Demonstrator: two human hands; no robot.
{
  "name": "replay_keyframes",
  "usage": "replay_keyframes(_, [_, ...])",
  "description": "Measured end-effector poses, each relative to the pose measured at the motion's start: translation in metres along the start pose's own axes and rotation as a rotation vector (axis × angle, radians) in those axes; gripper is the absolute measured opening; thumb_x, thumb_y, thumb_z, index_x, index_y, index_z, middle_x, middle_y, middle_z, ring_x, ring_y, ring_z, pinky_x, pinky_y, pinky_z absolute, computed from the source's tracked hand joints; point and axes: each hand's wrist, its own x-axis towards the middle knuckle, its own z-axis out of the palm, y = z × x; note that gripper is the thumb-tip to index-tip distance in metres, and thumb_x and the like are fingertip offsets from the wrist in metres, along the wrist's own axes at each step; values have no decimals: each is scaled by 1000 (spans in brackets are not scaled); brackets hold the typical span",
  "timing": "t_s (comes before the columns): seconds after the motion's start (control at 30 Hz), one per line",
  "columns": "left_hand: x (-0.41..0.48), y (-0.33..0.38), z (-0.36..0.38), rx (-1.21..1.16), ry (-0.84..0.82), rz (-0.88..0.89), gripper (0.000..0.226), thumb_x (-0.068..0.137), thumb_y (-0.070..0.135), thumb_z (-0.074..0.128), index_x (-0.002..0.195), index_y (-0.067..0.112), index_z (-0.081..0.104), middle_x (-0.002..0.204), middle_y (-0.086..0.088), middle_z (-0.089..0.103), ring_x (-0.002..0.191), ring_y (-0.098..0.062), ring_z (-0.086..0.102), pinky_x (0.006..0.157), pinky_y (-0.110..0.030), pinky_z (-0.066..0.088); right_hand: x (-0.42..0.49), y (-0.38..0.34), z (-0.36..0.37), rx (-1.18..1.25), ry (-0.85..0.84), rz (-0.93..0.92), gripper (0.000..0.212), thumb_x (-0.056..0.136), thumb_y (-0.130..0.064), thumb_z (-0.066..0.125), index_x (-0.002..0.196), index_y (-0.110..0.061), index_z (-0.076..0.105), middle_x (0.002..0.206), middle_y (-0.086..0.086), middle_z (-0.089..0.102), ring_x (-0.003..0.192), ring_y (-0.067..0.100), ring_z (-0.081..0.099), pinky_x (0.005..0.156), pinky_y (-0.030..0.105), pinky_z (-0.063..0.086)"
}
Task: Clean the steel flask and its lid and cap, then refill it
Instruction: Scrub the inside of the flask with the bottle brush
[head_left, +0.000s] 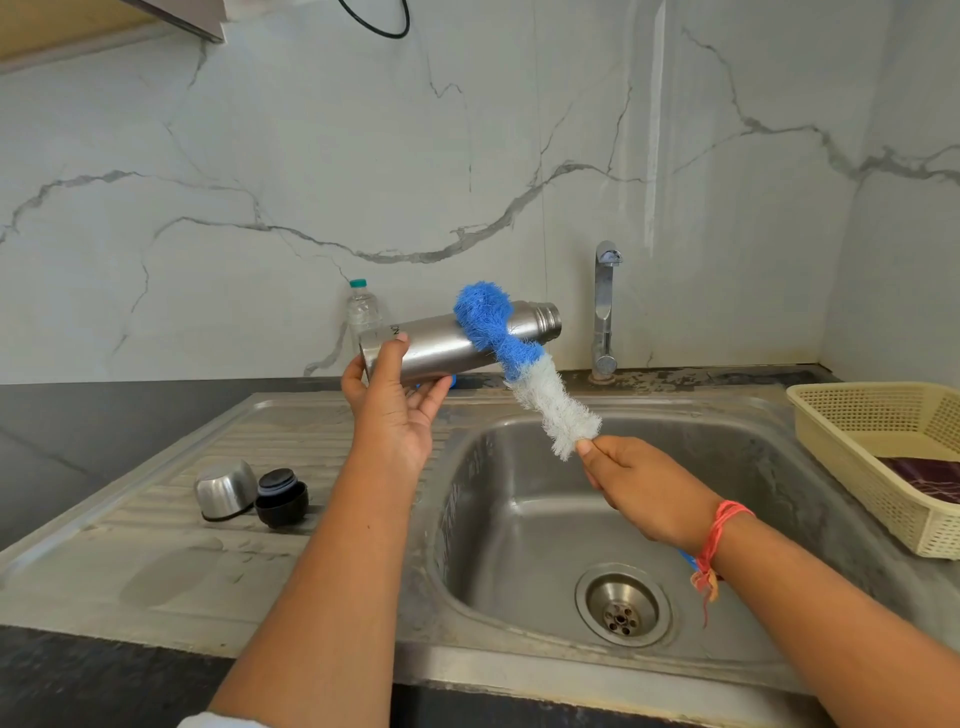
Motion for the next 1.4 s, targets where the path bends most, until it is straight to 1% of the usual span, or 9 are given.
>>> replay_keyframes(0.2, [-3, -6, 2, 95, -35, 8, 66, 84, 20, 82, 134, 19, 39, 133, -16, 50, 111, -34, 68, 83, -48, 64, 2, 3, -1, 14, 20, 11, 43, 107, -42, 36, 73, -17, 43, 53, -10, 35, 41, 4, 31, 47, 17, 28])
replay_keyframes(0.43, [-1, -12, 2, 243, -32, 128, 55, 86, 49, 78, 121, 24, 44, 139, -14, 47, 114, -37, 67, 75, -44, 65, 4, 2, 2, 16, 23, 12, 43, 107, -42, 36, 72, -18, 42, 47, -13, 36, 39, 3, 32, 47, 18, 28])
replay_keyframes(0.57, [2, -1, -3, 168, 14, 190, 42, 95, 48, 69, 125, 26, 50, 134, -13, 54, 108, -35, 70, 75, -42, 64, 1, 3, 1, -2, -21, 0, 43, 107, -43, 36, 74, -18, 42, 55, -9, 35, 42, 4, 31, 46, 16, 29])
replay_keyframes(0.63, [4, 3, -5, 124, 36, 199, 39, 95, 44, 69, 124, 24, 50, 134, -14, 53, 109, -35, 69, 75, -41, 64, 2, 3, 4, -29, -36, 1, 43, 107, -43, 36, 73, -18, 42, 57, -8, 36, 45, 4, 31, 53, 21, 32])
replay_keyframes(0.87, [-7, -15, 7, 208, -79, 86, 34, 89, 26, 73, 116, 20, 53, 136, -17, 48, 118, -40, 62, 76, -48, 64, 5, -7, 5, 32, 7, -6, 44, 107, -42, 35, 71, -19, 43, 53, -11, 37, 41, 3, 33, 49, 19, 30])
replay_keyframes(1.0, [-2, -7, 0, 110, -18, 109, 34, 92, 32, 72, 117, 22, 51, 136, -17, 49, 114, -38, 65, 77, -47, 64, -3, -3, -1, 51, -82, 61, 42, 107, -43, 35, 75, -17, 42, 55, -6, 33, 41, 6, 25, 37, 19, 24])
replay_keyframes(1.2, [-6, -11, 3, 157, -20, 129, 33, 97, 48, 65, 114, 24, 51, 132, -18, 56, 111, -37, 69, 77, -48, 64, 0, -12, 4, 70, -75, 32, 40, 107, -42, 36, 77, -16, 41, 56, -5, 32, 40, 4, 25, 36, 16, 24])
replay_keyframes(1.3, [0, -5, -2, 124, 33, 144, 32, 98, 52, 62, 112, 26, 50, 131, -18, 56, 109, -35, 69, 76, -46, 65, -6, -9, 7, 23, -108, 28, 40, 108, -40, 37, 76, -15, 41, 49, -12, 32, 37, 4, 28, 35, 12, 27])
replay_keyframes(1.4, [-5, -12, 1, 193, -8, 144, 27, 99, 49, 59, 111, 27, 51, 129, -17, 57, 109, -36, 69, 78, -48, 65, -3, -13, 9, 33, -73, 21, 42, 108, -40, 36, 74, -16, 41, 46, -13, 33, 36, 4, 31, 36, 12, 28])
